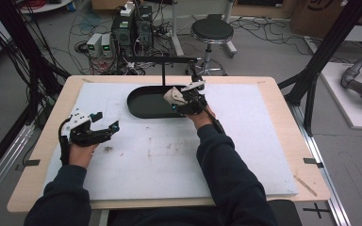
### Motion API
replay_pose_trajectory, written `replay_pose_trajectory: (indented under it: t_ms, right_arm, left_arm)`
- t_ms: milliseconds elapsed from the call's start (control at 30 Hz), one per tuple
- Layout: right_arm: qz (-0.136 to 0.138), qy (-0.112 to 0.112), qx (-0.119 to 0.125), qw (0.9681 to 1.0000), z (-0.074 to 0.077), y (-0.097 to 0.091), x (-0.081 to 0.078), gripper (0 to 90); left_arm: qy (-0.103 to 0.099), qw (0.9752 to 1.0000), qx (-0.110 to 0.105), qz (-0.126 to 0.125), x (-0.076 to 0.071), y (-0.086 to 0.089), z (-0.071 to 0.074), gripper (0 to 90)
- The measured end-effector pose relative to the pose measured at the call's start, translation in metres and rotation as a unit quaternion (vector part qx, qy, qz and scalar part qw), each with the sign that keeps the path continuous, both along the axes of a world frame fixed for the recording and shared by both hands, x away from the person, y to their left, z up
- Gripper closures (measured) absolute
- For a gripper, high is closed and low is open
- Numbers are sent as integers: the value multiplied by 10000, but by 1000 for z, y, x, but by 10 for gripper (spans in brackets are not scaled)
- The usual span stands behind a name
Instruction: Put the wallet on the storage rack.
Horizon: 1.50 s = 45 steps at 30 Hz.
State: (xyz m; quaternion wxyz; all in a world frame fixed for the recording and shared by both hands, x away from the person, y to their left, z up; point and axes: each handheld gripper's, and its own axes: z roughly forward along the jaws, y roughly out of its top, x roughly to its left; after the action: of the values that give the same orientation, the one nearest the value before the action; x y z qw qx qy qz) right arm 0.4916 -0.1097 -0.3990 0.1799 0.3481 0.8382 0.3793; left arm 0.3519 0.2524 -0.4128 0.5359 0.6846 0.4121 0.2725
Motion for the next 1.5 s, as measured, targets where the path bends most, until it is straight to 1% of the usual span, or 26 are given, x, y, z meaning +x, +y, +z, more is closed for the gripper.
replay_pose_trajectory:
  t_ms: [67, 100, 133, 167, 233, 267, 400, 433, 467, 567, 700, 833, 900, 933, 967, 1000, 1033, 1100, 1133, 1167, 1233, 1300, 1400, 1433, 1467, 1500]
  right_arm:
    - [-22, 18, -85, 10000, -2, 7, 6, 414]
    - [-27, -6, -106, 9999, -3, 9, 8, 414]
    - [-55, -88, -115, 9999, -4, 12, 10, 414]
    - [-79, -101, -117, 9999, -6, 15, 12, 414]
    - [-125, -42, -130, 9998, -10, 21, 17, 414]
    - [-139, -65, -149, 9998, -12, 24, 19, 414]
    - [-174, -25, -209, 9996, -19, 33, 24, 389]
    - [-168, -55, -232, 9996, -19, 35, 25, 375]
    - [-127, -165, -243, 9995, -20, 37, 25, 364]
    - [-174, -292, -276, 9990, -19, 41, 21, 329]
    - [-120, -286, -182, 9994, -9, 36, 17, 327]
    - [-66, -273, 22, 9996, 7, 18, 12, 299]
    - [-74, -431, 69, 9990, 14, 4, 6, 298]
    - [-70, -467, 127, 9988, 16, -4, 3, 307]
    - [-41, -443, 164, 9989, 17, -15, 1, 355]
    - [20, -315, 186, 9993, 18, -21, 0, 417]
    - [84, -122, 150, 9998, 17, -26, 0, 450]
    - [200, 42, 65, 9998, 15, -31, 0, 522]
    - [281, 155, 57, 9995, 14, -30, -1, 554]
    - [363, 185, 7, 9992, 12, -26, -1, 584]
    - [472, 208, -28, 9987, 9, -19, -2, 636]
    - [517, 217, -88, 9984, 5, -9, -2, 664]
    - [404, 126, -235, 9988, -5, 3, 0, 679]
    - [374, 85, -236, 9990, -7, 5, 2, 679]
    - [225, 59, -256, 9994, -11, 7, 4, 678]
    - [147, 72, -242, 9996, -13, 8, 6, 674]
  left_arm:
    - [2, 10000, -16, 6, 0, 0, 0, 202]
    - [2, 10000, -14, 6, 0, 0, 0, 202]
    - [1, 10000, -21, 8, 0, 0, 0, 202]
    - [2, 10000, -18, 6, 0, 0, 0, 202]
    - [2, 10000, -14, 1, 0, 0, 0, 202]
    - [-2, 10000, -17, 5, 0, 0, 0, 201]
    - [5, 10000, -21, -5, 0, 1, 0, 202]
    - [2, 10000, -17, -7, 0, 2, 0, 202]
    - [4, 10000, -5, 3, 0, 2, 0, 201]
    - [16, 10000, -26, 1, -1, 2, 0, 202]
    - [0, 10000, -1, -2, -2, 2, 0, 202]
    - [36, 10000, -17, -24, -1, 2, -1, 201]
    - [60, 10000, -2, -40, -1, 1, -1, 201]
    - [66, 10000, 6, -55, -1, 0, -2, 201]
    - [58, 10000, 9, -61, -1, -1, -2, 201]
    - [64, 9999, 36, -69, -1, -1, -2, 201]
    - [62, 9999, 49, -67, -1, -2, -2, 202]
    - [65, 9999, 68, -75, -1, -2, -2, 201]
    - [63, 9999, 72, -68, -1, -3, -2, 202]
    - [66, 9999, 74, -65, -1, -3, -2, 201]
    - [67, 9999, 72, -54, -1, -3, -2, 202]
    - [64, 10000, 58, -41, -1, -2, -2, 202]
    - [71, 10000, 38, -40, -1, -1, -2, 202]
    - [68, 10000, 31, -41, -1, -1, -2, 202]
    - [68, 10000, 28, -43, -1, -1, -2, 202]
    - [64, 10000, 38, -48, -1, -1, -2, 201]
